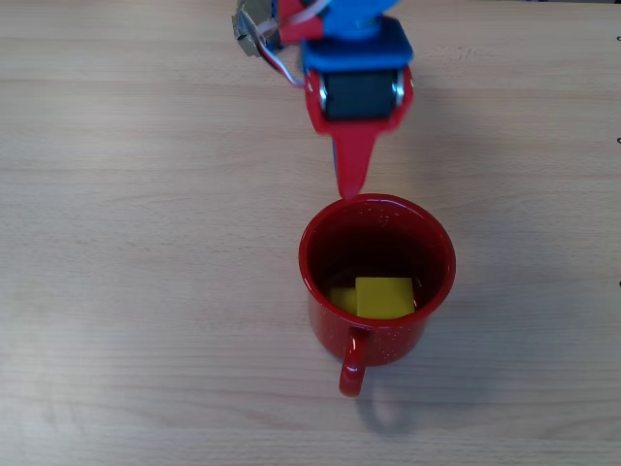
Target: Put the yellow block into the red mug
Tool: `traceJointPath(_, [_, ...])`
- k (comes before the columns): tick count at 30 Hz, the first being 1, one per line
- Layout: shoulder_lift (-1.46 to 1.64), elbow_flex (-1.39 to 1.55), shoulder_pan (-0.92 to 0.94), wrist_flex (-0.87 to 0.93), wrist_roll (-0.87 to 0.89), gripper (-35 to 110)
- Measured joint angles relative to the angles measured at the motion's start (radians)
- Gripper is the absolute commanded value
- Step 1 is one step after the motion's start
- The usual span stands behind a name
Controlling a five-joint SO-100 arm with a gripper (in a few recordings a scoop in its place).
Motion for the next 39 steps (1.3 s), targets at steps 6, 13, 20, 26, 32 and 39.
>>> traceJointPath(6, [0.193, 0.115, 0.032, -0.015, -0.031, 0])
traceJointPath(13, [0.443, 0.471, 0.095, -0.152, -0.064, 0])
traceJointPath(20, [0.744, 0.873, 0.118, -0.328, -0.094, 0])
traceJointPath(26, [0.951, 1.192, 0.115, -0.466, -0.121, 0])
traceJointPath(32, [1.16, 1.496, 0.117, -0.538, -0.133, 0])
traceJointPath(39, [1.427, 1.836, 0.117, -0.574, -0.086, 0])
